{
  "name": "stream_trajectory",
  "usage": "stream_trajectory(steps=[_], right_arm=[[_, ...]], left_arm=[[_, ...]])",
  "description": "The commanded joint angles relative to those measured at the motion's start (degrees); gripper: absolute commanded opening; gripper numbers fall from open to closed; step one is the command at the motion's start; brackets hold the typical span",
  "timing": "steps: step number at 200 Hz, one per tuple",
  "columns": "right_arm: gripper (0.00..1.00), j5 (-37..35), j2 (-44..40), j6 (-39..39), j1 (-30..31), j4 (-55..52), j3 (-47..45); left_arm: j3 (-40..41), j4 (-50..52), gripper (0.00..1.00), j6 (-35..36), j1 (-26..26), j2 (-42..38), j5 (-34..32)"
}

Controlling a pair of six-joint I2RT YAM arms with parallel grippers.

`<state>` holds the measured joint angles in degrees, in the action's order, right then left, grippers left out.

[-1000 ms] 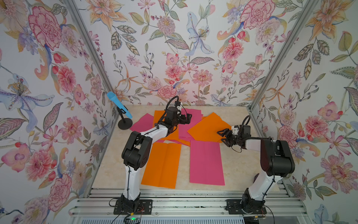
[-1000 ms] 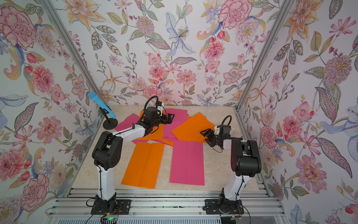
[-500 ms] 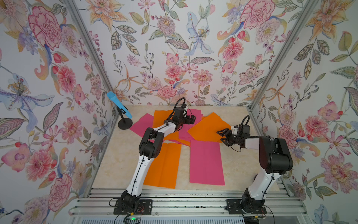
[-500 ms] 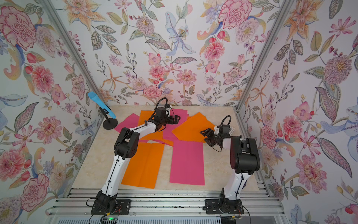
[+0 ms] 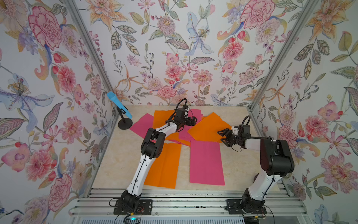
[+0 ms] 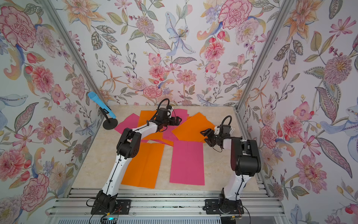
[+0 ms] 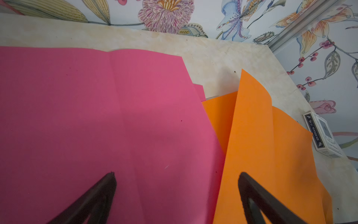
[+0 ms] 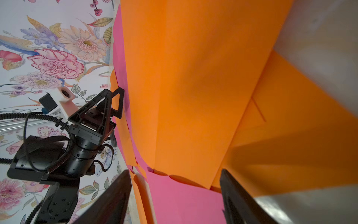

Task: Sort the scattered colored papers by color
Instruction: Pick up the colored paper.

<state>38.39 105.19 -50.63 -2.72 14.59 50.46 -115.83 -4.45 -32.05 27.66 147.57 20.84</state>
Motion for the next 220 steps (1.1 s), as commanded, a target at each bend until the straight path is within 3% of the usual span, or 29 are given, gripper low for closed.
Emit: stream_trajectory(steps=[1,56,93,126,156,178,194,220], right_arm=[[0.74,-0.4,1.4,-1.3,-0.3,1.2,0.4],[0.73,-0.7,4.0,-3.1,-0.2,3.0,0.3],[0.7,0.6,7.8,-7.7,0.0,13.7,-0.6],[0.54,1.5,10.4,-11.8,0.6,25.4,-2.2],[0.24,2.3,12.6,-14.3,1.0,34.5,-1.8],[0.12,2.7,14.2,-15.3,1.1,37.8,-0.3],[0.05,2.2,14.3,-13.5,1.1,35.0,1.2],[0.04,1.6,12.8,-9.9,0.8,30.1,2.9]], left_arm=[[-0.9,0.9,1.0,-1.2,0.4,2.0,1.3],[-1.4,0.6,1.0,-2.1,0.5,2.6,1.9],[-2.3,0.5,1.0,-3.1,0.5,3.4,2.6],[-2.6,0.8,1.0,-3.2,0.6,3.4,3.1],[-2.6,0.7,1.0,-3.2,0.6,3.3,3.3],[-2.6,0.5,1.0,-3.6,0.6,3.2,3.7],[-2.6,0.6,1.0,-3.5,0.6,2.8,3.8],[-2.6,1.3,1.0,-2.6,0.5,1.9,3.5]])
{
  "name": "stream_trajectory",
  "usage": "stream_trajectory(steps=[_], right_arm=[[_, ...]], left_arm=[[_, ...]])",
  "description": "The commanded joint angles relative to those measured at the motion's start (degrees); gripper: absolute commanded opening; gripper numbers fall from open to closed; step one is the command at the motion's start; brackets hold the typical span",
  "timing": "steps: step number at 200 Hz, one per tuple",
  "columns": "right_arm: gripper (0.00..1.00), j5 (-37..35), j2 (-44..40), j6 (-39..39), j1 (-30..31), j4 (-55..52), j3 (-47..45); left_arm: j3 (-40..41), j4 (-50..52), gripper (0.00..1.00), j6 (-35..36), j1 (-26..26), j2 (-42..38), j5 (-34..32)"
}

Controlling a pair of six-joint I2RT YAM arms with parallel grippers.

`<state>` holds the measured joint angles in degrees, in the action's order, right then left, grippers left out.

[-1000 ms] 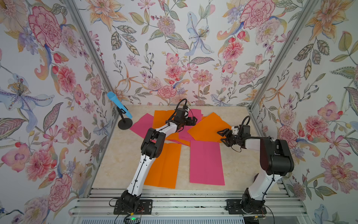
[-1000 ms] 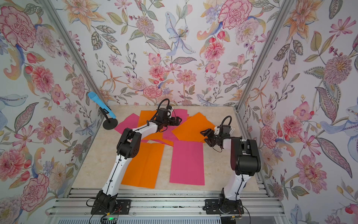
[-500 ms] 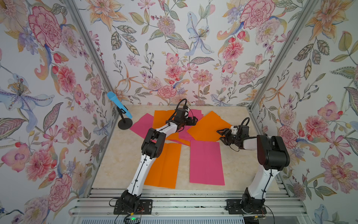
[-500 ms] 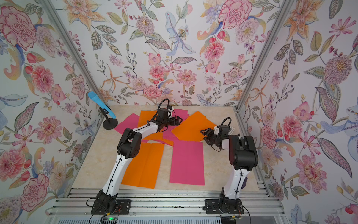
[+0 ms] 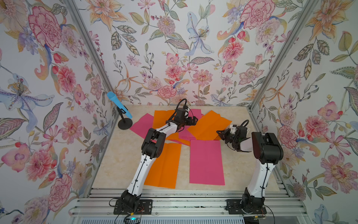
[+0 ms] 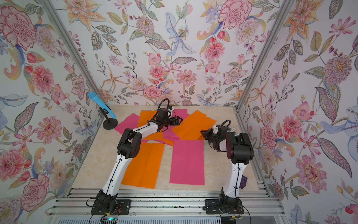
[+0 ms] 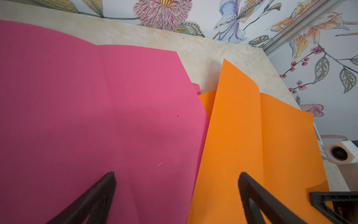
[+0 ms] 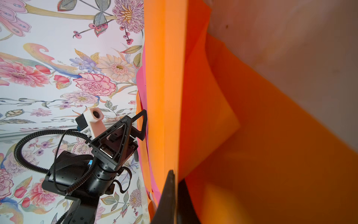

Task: Sort the scattered colored papers by color
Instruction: Pick up the colored paper.

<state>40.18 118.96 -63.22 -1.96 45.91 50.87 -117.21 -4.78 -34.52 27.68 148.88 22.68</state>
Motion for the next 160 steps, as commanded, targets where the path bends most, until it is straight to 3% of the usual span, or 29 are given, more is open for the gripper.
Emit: stream_trajectory(steps=[1,62,74,113,160], right_arm=[[0.04,-0.2,-1.1,2.8,0.0,-1.4,2.5],[0.09,-2.1,-5.4,9.6,-2.6,-16.1,8.1],[0.17,-2.5,-5.9,10.4,-3.0,-18.4,8.8],[0.29,-2.4,-5.3,10.8,-3.9,-22.3,10.5],[0.29,-1.6,-2.2,11.3,-2.8,-24.9,12.9]], left_arm=[[-1.3,1.7,1.0,-0.1,0.5,0.6,1.7],[-1.6,3.1,1.0,0.9,0.3,-0.6,0.6],[-1.5,3.5,1.0,1.0,0.2,-0.8,0.5],[-1.7,3.3,1.0,0.6,0.2,-0.7,0.8],[-3.3,4.1,1.0,0.7,0.2,-0.1,1.0]])
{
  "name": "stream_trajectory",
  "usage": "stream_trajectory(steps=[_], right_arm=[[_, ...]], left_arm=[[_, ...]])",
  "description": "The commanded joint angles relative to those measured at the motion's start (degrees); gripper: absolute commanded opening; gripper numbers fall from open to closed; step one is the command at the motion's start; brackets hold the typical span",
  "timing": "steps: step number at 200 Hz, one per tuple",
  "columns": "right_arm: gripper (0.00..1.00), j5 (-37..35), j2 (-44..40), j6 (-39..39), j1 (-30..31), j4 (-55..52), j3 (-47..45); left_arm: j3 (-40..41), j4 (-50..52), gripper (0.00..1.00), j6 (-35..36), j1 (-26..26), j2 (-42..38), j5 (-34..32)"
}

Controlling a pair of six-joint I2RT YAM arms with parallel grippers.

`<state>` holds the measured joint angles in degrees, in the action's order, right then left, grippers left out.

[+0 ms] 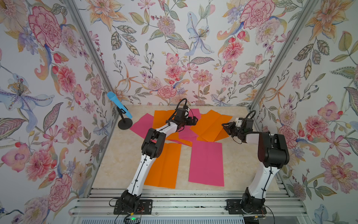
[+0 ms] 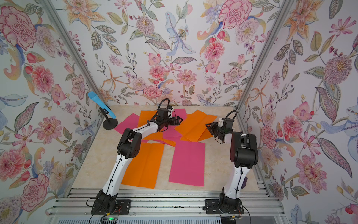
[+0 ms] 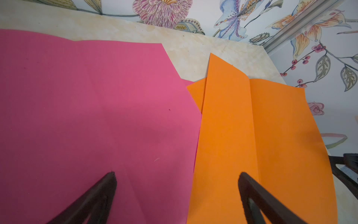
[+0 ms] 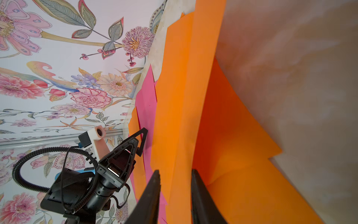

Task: Sort the scattered colored papers by color
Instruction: Pick up the colored paper, then place the colored paper.

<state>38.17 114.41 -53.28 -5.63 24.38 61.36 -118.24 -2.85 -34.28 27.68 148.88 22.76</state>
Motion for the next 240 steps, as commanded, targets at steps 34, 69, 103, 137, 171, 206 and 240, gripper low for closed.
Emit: stream_trajectory(steps=[34,69,103,137,171,206,240], right_arm=[[0.16,-1.5,4.6,5.6,2.5,-11.7,7.4],[0.01,-4.1,5.2,8.3,2.5,-14.7,11.9],[0.0,-4.3,4.5,8.9,1.6,-14.6,14.5],[0.0,-3.2,1.6,9.8,0.9,-16.2,16.1],[0.0,-1.0,-4.0,10.5,1.7,-18.0,15.3],[0.0,-0.8,-11.2,12.1,3.6,-21.0,14.5],[0.0,2.0,-15.8,12.4,7.2,-23.8,15.6]], left_arm=[[-2.7,2.1,1.0,0.2,0.2,0.1,0.9],[-2.9,2.1,1.0,0.2,0.1,0.0,0.7],[-2.9,2.6,1.0,0.3,0.0,-0.4,0.3],[-3.8,3.6,1.0,0.9,-0.3,-1.8,-1.1],[-5.0,6.2,1.0,2.0,-0.7,-4.8,-4.9],[-4.4,11.6,1.0,1.9,-1.8,-9.9,-14.0],[9.2,8.8,1.0,1.7,-2.8,-21.6,-18.4]])
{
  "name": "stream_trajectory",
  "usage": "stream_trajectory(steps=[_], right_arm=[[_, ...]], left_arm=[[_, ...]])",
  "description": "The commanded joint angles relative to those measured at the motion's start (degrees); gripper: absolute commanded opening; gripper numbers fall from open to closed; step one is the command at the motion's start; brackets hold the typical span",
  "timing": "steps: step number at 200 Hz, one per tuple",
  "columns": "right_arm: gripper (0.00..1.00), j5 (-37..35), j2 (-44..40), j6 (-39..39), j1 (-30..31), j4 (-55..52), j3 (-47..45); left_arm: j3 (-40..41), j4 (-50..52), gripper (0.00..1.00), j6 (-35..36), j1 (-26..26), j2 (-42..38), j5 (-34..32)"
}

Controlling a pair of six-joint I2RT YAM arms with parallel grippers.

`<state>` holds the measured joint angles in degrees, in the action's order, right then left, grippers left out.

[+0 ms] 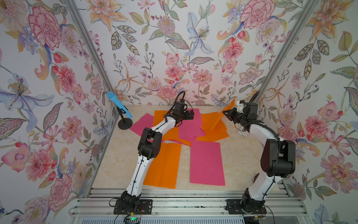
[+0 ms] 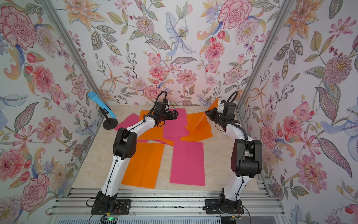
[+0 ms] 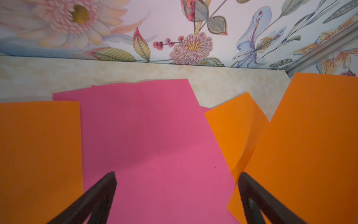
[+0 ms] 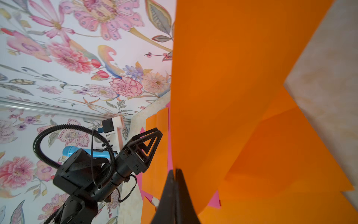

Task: Sort the scattered colored papers by color
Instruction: Place the colored paper.

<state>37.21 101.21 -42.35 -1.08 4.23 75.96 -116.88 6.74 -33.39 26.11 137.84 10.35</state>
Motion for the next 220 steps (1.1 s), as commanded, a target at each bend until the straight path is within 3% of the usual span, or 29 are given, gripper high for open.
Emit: stream_trajectory(steps=[1,62,107,123,159,220], right_arm=[[0.0,3.0,-2.6,1.5,2.9,-3.8,1.0],[0.0,3.9,-8.3,1.1,17.1,-3.9,-0.4],[0.0,4.5,-10.6,-4.2,28.1,1.9,-0.6],[0.0,3.8,-11.0,-5.6,31.6,3.6,-1.6],[0.0,0.1,-10.9,-9.5,39.5,14.7,-8.6],[0.0,-3.3,-2.9,-18.6,47.6,33.7,-21.1]], left_arm=[[8.7,-1.1,1.0,0.8,-1.2,-11.0,-6.1],[48.1,-10.1,1.0,-4.3,-3.2,-37.9,-15.9],[65.9,-13.1,1.0,-9.2,-8.3,-54.7,-16.8],[72.2,-15.0,1.0,-11.1,-10.4,-61.2,-20.6],[77.2,-13.7,1.0,-13.1,-13.2,-66.6,-23.9],[81.3,-12.4,1.0,-14.7,-13.5,-72.3,-28.8]])
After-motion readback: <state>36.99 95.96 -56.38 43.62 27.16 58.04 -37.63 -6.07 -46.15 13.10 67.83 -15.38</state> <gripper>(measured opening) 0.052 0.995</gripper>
